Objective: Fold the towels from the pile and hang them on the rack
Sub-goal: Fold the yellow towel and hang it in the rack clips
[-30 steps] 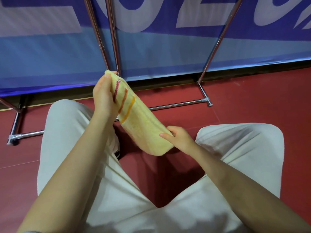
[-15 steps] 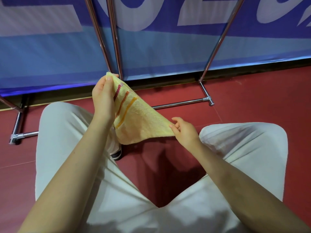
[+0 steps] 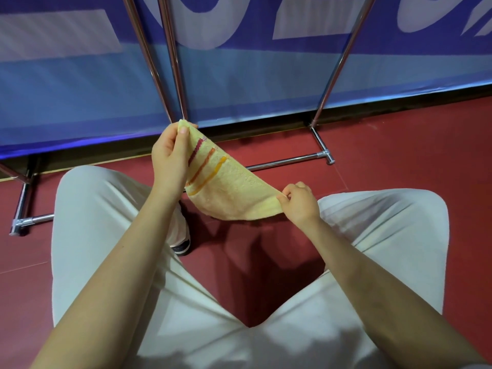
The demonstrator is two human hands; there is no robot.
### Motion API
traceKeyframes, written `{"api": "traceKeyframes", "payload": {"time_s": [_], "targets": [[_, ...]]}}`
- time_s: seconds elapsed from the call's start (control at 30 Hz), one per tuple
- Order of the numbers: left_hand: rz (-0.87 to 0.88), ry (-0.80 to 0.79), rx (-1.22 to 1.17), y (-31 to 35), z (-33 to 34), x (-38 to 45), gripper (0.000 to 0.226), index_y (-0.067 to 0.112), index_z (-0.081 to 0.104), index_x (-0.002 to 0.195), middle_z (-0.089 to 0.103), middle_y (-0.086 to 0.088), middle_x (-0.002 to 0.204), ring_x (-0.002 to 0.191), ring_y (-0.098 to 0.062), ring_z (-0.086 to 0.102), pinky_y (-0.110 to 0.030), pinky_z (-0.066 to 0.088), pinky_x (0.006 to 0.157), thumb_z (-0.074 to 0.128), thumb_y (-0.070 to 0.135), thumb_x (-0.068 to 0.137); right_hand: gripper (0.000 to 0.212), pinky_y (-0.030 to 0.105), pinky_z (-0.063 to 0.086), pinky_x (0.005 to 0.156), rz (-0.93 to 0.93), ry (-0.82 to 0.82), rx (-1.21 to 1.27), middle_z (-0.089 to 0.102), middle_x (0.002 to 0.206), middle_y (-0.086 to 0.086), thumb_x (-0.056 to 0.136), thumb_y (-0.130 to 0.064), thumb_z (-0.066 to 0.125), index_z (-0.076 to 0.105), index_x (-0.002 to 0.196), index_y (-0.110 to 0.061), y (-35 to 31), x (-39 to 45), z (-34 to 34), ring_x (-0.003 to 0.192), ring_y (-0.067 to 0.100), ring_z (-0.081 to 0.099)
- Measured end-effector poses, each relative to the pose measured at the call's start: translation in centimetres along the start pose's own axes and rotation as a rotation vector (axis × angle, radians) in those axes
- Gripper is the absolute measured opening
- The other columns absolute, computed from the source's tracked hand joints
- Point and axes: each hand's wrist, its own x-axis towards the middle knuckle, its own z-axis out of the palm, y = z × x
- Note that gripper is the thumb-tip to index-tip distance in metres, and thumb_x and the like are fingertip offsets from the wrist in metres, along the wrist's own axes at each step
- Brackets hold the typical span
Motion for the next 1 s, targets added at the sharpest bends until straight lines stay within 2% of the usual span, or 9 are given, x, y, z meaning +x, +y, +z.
{"api": "traceKeyframes", "payload": {"time_s": [0.13,0.23,0.3,0.37,0.5,0.6,0.7,0.8,1.0], "targets": [[-0.071,0.146,0.167,-1.4,0.0,0.7,0.026,0.014,0.066,0.094,0.047,0.014,0.095,0.100,-0.004,0.046,-0.011,0.037,0.091,0.043,0.023,0.101,0.019,0.030,0.044,0.074,0.122,-0.049,0.263,0.060,0.093,0.006,0.095,-0.024,0.054,0.056,0.101,-0.006,0.1,0.9,-1.3,0.089,0.024,0.057],[-0.299,0.270,0.162,-3.5,-0.6,1.6,0.030,0.011,0.067,0.096,0.047,-0.003,0.115,0.110,-0.018,0.050,-0.028,0.040,0.103,0.042,0.028,0.100,0.010,0.013,0.039,0.056,0.152,0.061,0.676,0.055,0.078,-0.001,0.090,-0.018,0.063,0.057,0.091,-0.010,-0.6,1.2,-3.5,0.071,0.012,0.050],[-0.414,0.309,0.160,-4.4,-0.7,1.6,0.035,0.012,0.067,0.106,0.046,-0.011,0.126,0.116,-0.025,0.051,-0.036,0.040,0.106,0.041,0.034,0.099,0.008,0.007,0.039,0.058,0.117,0.178,0.834,0.056,0.077,-0.007,0.088,-0.014,0.065,0.059,0.090,-0.011,-1.2,1.0,-5.3,0.068,0.004,0.051],[-0.459,0.320,0.134,-4.6,-0.4,1.3,0.035,0.017,0.066,0.114,0.042,-0.005,0.125,0.113,-0.020,0.049,-0.030,0.038,0.104,0.039,0.035,0.100,0.007,0.004,0.041,0.064,0.091,0.213,0.913,0.058,0.081,-0.012,0.088,-0.013,0.067,0.061,0.092,-0.012,-1.6,0.6,-6.5,0.071,-0.004,0.054],[-0.396,0.275,0.083,-5.0,0.0,0.8,0.033,0.014,0.067,0.102,0.055,-0.019,0.124,0.101,-0.025,0.058,-0.038,0.045,0.097,0.040,0.034,0.098,0.006,0.014,0.047,0.073,0.098,0.166,1.085,0.064,0.084,-0.008,0.086,-0.017,0.070,0.065,0.090,-0.016,-1.3,0.0,-7.4,0.078,0.001,0.060],[-0.345,0.284,0.063,-5.2,0.0,0.8,0.027,0.025,0.065,0.090,0.060,-0.016,0.117,0.093,-0.014,0.055,-0.037,0.046,0.094,0.041,0.036,0.097,0.010,0.025,0.050,0.077,0.109,0.123,1.221,0.066,0.089,0.001,0.087,-0.017,0.069,0.066,0.096,-0.012,-1.1,-0.1,-7.6,0.085,0.013,0.061],[-0.304,0.295,0.070,-4.8,0.0,0.8,0.027,0.033,0.062,0.080,0.060,0.001,0.098,0.093,-0.012,0.052,-0.036,0.045,0.093,0.042,0.036,0.097,0.015,0.026,0.049,0.079,0.092,0.117,1.247,0.066,0.091,0.003,0.089,-0.016,0.066,0.066,0.101,-0.007,-1.1,-0.1,-7.5,0.088,0.014,0.061],[-0.286,0.291,-0.007,-4.5,0.2,0.6,0.027,0.032,0.060,0.080,0.057,0.013,0.080,0.077,-0.002,0.050,-0.025,0.043,0.078,0.042,0.031,0.100,0.007,0.024,0.048,0.076,0.090,0.113,1.246,0.064,0.087,0.001,0.090,-0.016,0.065,0.065,0.095,-0.011,-1.3,-0.2,-7.4,0.083,0.013,0.060],[-0.133,0.202,0.057,-3.4,0.7,0.3,0.023,0.026,0.058,0.088,0.057,0.017,0.083,0.078,0.005,0.051,-0.018,0.042,0.079,0.040,0.028,0.102,0.008,0.015,0.046,0.067,0.055,0.170,1.171,0.059,0.080,-0.005,0.092,-0.017,0.062,0.060,0.094,-0.010,-1.6,-0.5,-7.4,0.073,0.003,0.055]]}}
